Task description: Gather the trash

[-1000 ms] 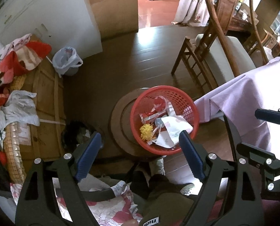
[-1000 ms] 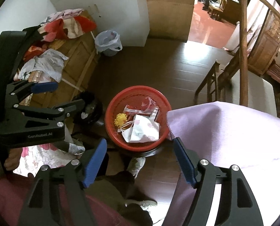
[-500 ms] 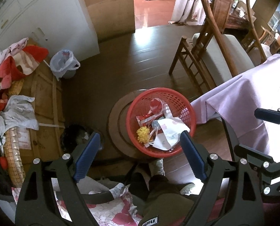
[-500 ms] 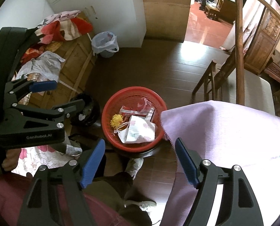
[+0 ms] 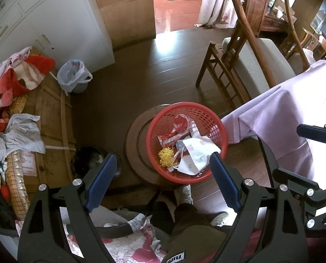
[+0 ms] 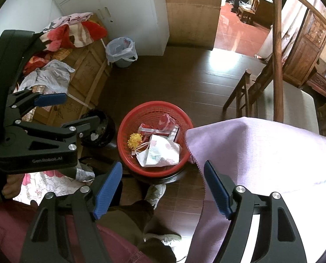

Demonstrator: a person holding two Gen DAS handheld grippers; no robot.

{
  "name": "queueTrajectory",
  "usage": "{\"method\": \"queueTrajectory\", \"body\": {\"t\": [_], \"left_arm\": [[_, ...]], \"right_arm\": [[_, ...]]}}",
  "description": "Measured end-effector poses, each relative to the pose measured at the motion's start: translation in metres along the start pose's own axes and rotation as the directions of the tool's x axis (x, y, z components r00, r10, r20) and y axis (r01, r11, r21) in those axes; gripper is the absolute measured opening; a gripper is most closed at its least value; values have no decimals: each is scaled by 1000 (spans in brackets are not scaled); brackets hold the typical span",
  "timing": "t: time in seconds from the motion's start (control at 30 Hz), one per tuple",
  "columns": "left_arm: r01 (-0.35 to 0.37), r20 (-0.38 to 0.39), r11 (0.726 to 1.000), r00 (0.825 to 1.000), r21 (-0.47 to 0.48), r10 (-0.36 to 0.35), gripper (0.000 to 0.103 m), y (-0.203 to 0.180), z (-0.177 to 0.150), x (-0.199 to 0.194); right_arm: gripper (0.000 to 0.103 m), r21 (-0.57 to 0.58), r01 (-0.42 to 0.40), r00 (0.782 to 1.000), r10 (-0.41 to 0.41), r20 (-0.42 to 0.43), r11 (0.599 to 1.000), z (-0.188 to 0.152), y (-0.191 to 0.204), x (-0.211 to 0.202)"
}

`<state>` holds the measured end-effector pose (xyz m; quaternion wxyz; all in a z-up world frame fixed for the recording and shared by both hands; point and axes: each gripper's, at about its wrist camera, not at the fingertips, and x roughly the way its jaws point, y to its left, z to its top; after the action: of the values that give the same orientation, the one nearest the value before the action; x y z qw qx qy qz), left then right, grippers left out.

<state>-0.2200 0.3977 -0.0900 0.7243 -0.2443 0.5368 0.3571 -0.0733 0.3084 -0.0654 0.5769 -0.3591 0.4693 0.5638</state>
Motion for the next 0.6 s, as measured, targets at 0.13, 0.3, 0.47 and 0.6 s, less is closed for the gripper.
{"method": "queueTrajectory", "body": {"t": [0.13,0.3,0.47,0.6], "left_arm": [[-2,3,1000,1000,4,2,84,0,0,0],[-3,1,1000,1000,4,3,84,-1,0,0],[-4,2,1000,1000,5,4,84,-1,0,0],[-4,2,1000,1000,5,4,84,-1,0,0]], "right_arm": [[76,1,-1,1000,1,-1,1000,0,1,0],[76,-2,-1,1000,1,-1,1000,0,1,0],[76,1,0,1000,0,0,1000,0,2,0],[76,1,0,1000,0,0,1000,1,0,0]]}}
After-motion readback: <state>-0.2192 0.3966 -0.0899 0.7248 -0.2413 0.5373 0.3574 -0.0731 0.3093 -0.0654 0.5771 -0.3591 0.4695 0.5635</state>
